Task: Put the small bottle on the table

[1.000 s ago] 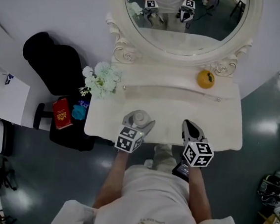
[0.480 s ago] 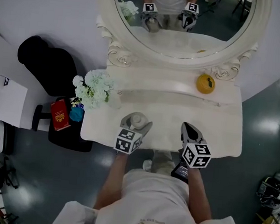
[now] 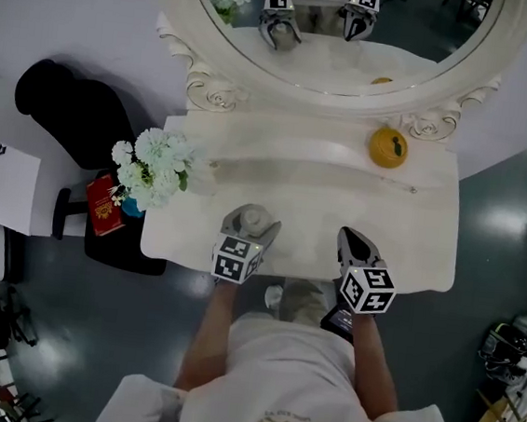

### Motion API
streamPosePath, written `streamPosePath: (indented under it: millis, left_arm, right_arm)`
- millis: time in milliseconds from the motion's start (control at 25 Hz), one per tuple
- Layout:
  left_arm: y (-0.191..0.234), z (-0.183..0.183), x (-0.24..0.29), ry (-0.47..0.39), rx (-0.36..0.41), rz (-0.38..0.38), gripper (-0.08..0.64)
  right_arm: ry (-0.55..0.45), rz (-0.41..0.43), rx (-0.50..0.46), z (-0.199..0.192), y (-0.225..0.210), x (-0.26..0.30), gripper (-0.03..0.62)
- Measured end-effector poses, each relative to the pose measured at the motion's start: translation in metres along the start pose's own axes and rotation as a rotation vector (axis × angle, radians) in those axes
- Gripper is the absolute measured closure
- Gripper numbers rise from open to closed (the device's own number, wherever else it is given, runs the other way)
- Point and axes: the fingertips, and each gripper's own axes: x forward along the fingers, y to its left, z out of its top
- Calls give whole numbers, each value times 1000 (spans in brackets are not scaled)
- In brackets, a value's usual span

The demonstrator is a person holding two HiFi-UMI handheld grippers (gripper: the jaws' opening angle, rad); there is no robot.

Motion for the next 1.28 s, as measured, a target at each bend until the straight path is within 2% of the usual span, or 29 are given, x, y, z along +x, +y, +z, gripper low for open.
streamPosePath:
  millis: [400,600,1000,1120,1280]
  left_arm:
    - [5,-14,23,45,40,10,211]
    - [5,-12,32,36,14,-4,211]
    - [-1,-8,48,44,37,-27,210]
    - [-3,-8,51,47,65,-21,210]
    - [-5,-10,54,57,141,9,210]
  right_arm:
    - [38,-11,17,-10,-15,11,580]
    - [58,-10,19,-13,-18,18,580]
    - [87,-16,20,-18,-26,26,580]
    - [93,-13,18,-20,-27,26,580]
    - [99,-12,5,-22,-28,27,580]
